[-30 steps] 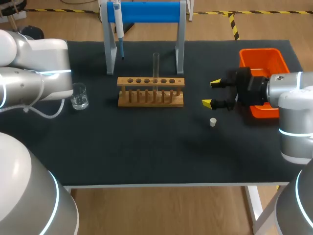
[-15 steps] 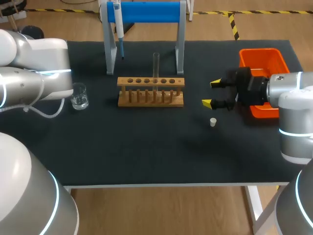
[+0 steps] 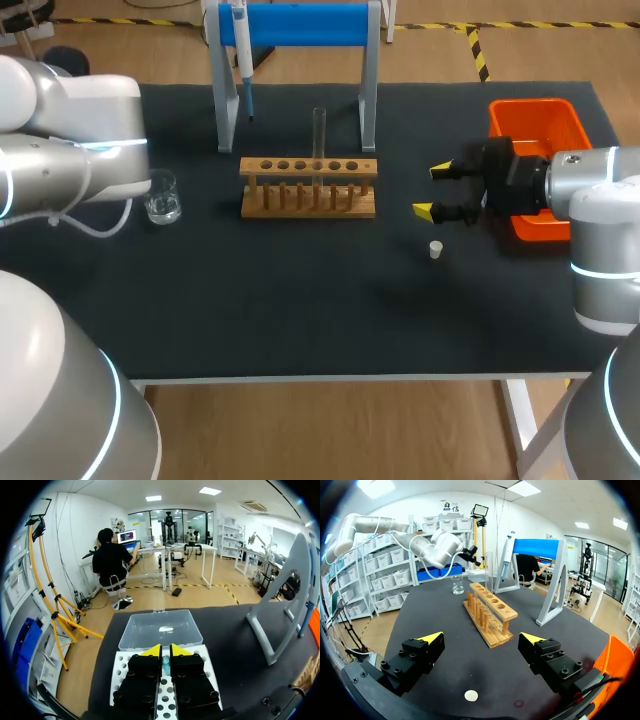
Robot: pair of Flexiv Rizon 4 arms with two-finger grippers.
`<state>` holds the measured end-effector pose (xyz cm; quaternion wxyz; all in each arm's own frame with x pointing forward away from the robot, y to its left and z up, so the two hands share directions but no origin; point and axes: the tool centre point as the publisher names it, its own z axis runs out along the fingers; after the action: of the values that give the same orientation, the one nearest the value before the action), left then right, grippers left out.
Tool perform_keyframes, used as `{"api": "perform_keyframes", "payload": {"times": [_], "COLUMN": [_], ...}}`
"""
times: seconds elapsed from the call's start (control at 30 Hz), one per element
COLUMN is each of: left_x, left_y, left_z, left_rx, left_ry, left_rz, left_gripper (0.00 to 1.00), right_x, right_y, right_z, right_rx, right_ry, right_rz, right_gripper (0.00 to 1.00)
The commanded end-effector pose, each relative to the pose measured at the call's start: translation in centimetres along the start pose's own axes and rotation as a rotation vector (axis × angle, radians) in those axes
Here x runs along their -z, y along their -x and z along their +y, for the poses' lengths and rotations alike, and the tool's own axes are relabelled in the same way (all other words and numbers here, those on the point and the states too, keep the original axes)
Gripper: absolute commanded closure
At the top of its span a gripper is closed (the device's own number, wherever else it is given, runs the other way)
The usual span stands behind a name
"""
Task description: Invert the test tube, pick up the pipette, mount the tip to pipette, aspirate from beaker and dispense into the tube, eject the tip, return the pipette, and cap with the stopper.
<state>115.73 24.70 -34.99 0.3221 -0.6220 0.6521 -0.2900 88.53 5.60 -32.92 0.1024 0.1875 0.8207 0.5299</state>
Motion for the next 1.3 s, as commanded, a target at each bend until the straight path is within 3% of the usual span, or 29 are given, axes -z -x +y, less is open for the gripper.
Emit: {"api": "perform_keyframes", "payload": {"times": [0.03, 0.97, 1.17, 1.3], "left_x": [0.7, 4.1, 5.7, 7.7], "left_y": [0.1, -0.1, -0.2, -0.8], "left_z": [-0.4, -3.6, -4.5, -5.3], "left_rx": [-0.003, -0.005, -0.018, -0.076], "left_ry": [0.001, -0.070, -0.098, -0.121], "left_rz": [0.000, -0.065, -0.072, -0.041], "left_gripper": [1.00, 1.00, 1.00, 1.00], "right_x": [0.1, 0.1, 0.1, 0.1], "right_y": [0.0, 0.0, 0.0, 0.0], "right_z": [-0.1, -0.1, -0.1, -0.1], "right_rx": [0.001, 0.001, 0.001, 0.001], "right_ry": [0.003, 0.003, 0.003, 0.003], "right_rz": [-0.001, -0.001, -0.001, -0.001], "right_gripper": [0.00, 0.00, 0.00, 0.00]}}
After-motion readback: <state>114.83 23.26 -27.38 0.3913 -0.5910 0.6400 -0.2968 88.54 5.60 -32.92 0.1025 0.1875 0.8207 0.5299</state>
